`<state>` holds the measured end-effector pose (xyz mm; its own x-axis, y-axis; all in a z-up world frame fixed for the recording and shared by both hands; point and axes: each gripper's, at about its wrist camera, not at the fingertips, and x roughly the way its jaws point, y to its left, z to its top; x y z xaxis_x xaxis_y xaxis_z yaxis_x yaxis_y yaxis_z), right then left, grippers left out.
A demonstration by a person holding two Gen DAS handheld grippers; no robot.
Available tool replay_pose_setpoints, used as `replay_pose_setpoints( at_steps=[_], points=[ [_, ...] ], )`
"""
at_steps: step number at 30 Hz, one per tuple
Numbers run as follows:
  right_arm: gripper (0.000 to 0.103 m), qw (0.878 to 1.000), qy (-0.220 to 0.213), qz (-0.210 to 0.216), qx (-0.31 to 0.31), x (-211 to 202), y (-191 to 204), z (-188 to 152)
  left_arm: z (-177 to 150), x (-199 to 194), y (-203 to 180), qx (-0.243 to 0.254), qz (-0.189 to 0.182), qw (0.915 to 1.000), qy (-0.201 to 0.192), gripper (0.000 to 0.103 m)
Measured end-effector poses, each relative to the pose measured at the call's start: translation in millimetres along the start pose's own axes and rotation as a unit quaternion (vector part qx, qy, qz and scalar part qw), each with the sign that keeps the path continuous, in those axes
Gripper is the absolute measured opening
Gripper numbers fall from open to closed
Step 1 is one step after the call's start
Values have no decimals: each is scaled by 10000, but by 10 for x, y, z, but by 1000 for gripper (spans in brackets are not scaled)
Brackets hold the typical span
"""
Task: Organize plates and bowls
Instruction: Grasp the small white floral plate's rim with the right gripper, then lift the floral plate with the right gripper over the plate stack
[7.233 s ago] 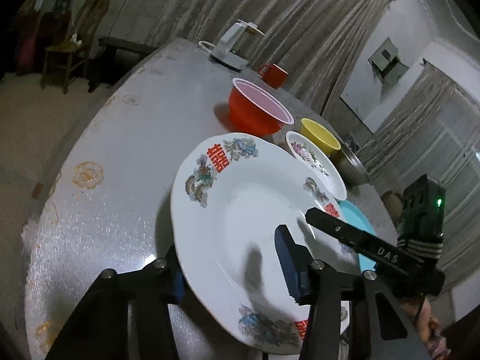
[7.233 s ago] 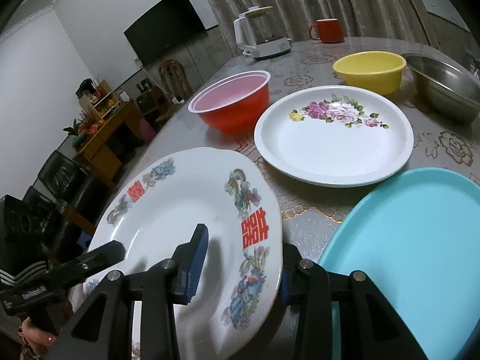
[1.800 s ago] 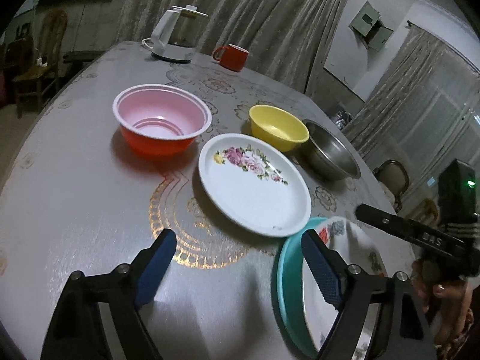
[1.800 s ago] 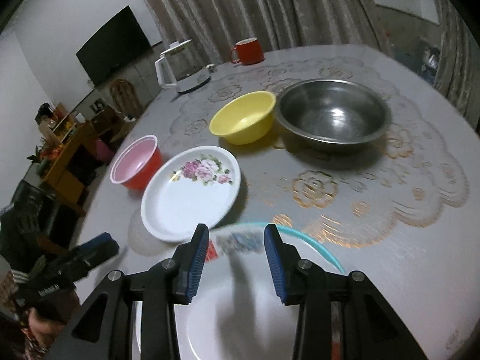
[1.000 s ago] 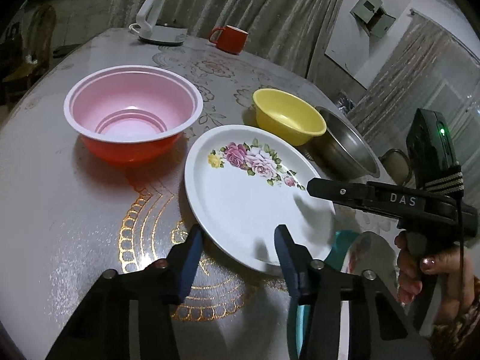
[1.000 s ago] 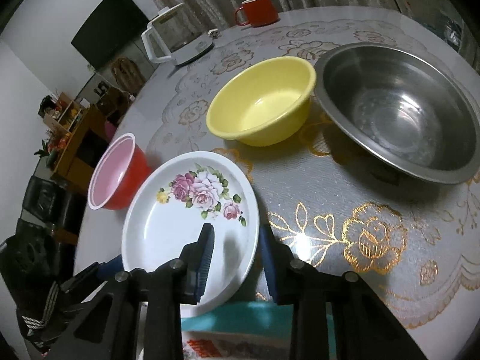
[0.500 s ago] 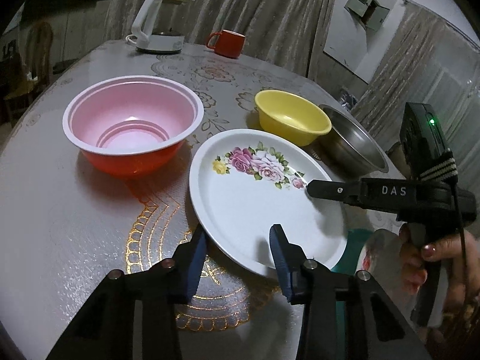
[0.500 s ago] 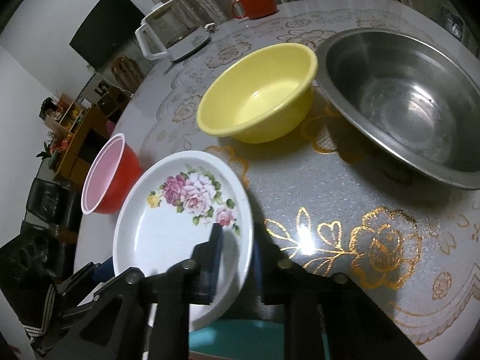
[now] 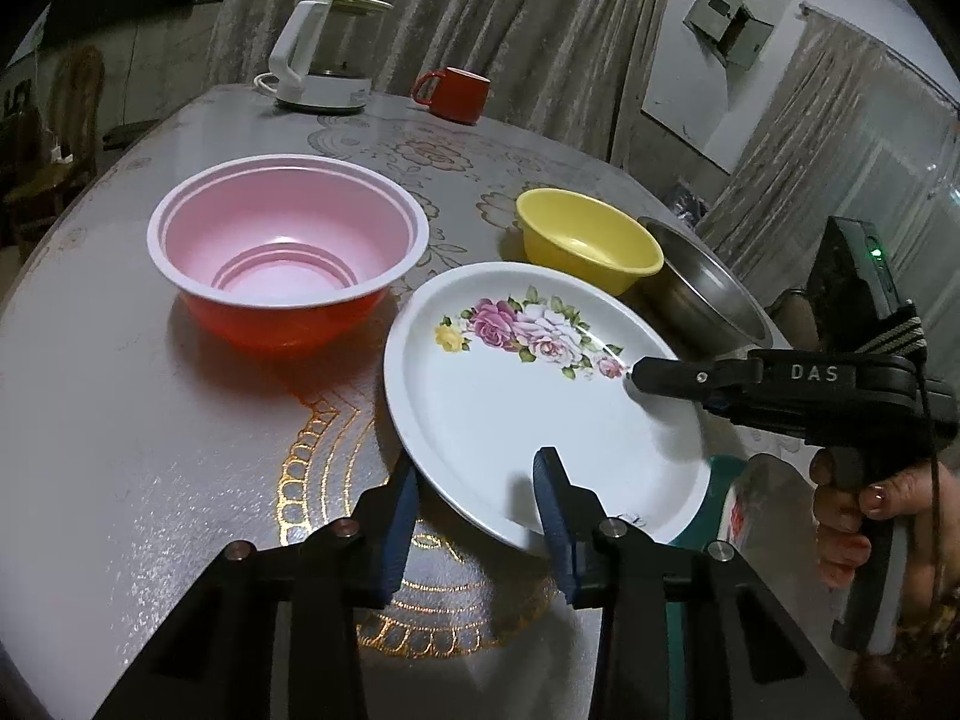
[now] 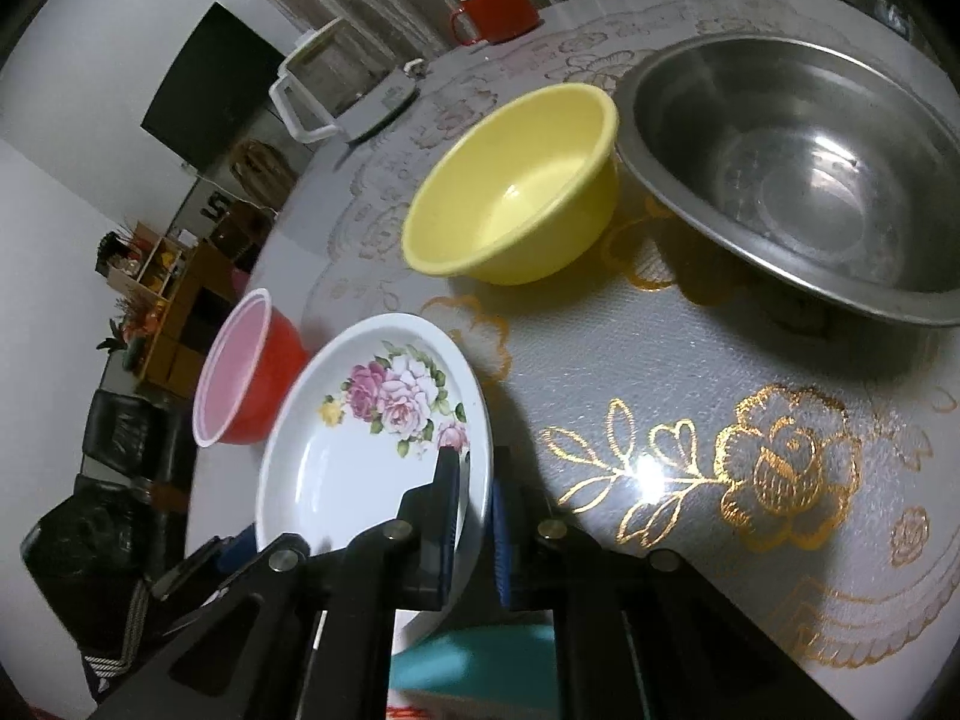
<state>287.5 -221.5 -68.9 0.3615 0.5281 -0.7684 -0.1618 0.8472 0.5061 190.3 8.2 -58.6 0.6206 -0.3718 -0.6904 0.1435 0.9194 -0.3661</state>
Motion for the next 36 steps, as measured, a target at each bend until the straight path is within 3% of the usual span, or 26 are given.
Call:
replay_pose_setpoints(
  at_steps=[36],
  points=[
    [9, 9944, -938, 430, 208, -864, 162, -540, -192, -684, -475, 534, -307, 9957, -693, 38]
  ],
)
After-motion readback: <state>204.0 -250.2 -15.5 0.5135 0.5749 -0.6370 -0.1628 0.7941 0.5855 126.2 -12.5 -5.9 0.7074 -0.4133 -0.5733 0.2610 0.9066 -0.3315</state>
